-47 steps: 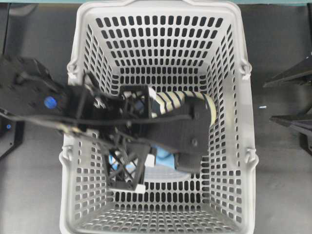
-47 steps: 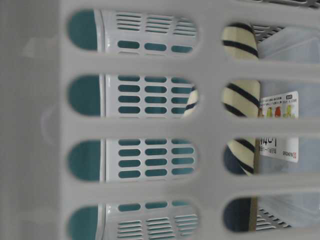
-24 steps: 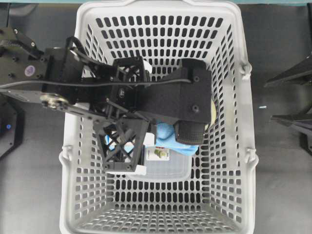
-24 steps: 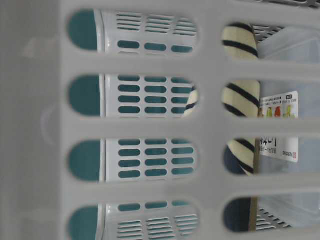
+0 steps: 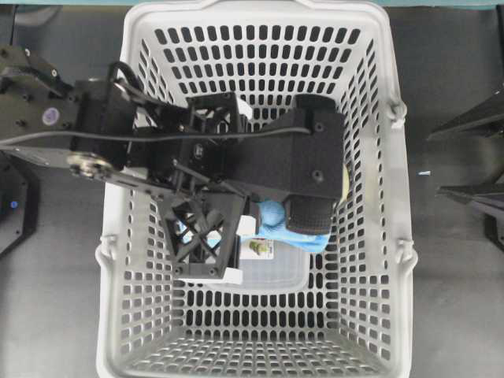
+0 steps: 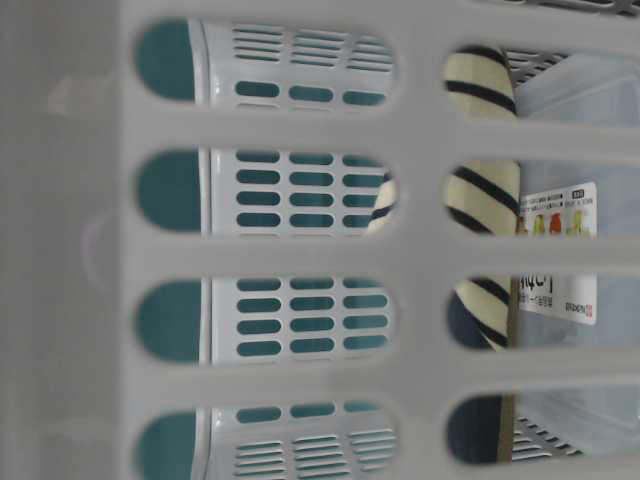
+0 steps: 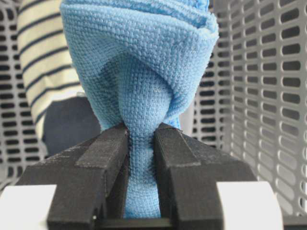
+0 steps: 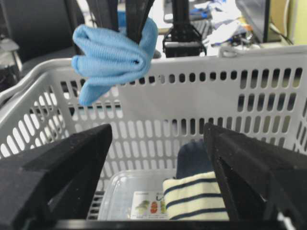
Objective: Pick up the blue cloth from the shopping basket with the left arm.
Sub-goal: 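Lift the gripped blue cloth upward out of the basket with left gripper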
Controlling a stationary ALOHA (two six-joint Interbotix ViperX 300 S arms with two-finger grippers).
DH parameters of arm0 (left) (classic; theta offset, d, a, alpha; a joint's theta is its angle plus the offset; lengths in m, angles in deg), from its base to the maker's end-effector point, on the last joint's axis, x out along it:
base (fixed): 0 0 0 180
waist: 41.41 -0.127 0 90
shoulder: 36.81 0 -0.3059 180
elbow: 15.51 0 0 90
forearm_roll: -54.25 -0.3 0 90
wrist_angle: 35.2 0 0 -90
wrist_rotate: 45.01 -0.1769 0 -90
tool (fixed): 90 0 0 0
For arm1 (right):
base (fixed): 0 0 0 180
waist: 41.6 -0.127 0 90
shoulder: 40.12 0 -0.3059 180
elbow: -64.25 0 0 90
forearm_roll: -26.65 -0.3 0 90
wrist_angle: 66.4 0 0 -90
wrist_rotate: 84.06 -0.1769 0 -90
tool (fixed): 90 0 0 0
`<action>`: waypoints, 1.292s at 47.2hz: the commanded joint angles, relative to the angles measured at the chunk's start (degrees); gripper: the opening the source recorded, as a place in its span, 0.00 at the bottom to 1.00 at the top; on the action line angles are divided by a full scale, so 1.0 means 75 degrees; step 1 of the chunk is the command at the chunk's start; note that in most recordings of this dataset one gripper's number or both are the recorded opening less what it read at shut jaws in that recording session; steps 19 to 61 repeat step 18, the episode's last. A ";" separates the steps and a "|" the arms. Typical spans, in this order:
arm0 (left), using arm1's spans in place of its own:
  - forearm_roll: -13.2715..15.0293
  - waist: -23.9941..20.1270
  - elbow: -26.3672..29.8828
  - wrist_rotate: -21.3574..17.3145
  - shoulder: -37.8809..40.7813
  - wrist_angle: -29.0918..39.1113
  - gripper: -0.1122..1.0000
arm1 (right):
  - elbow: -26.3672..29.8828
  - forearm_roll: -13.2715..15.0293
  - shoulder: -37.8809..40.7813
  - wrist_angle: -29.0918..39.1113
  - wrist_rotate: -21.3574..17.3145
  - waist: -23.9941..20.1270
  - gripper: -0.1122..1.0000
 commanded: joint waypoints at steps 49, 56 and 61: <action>-0.0035 0.0117 -0.1910 -0.0035 -0.1922 -0.1113 0.22 | 0.0059 -0.0023 0.0035 -0.0105 0.0000 0.0023 0.77; -0.0035 0.0117 -0.1910 -0.0035 -0.1922 -0.1113 0.22 | 0.0059 -0.0023 0.0035 -0.0105 0.0000 0.0023 0.77; -0.0035 0.0117 -0.1910 -0.0035 -0.1922 -0.1113 0.22 | 0.0059 -0.0023 0.0035 -0.0105 0.0000 0.0023 0.77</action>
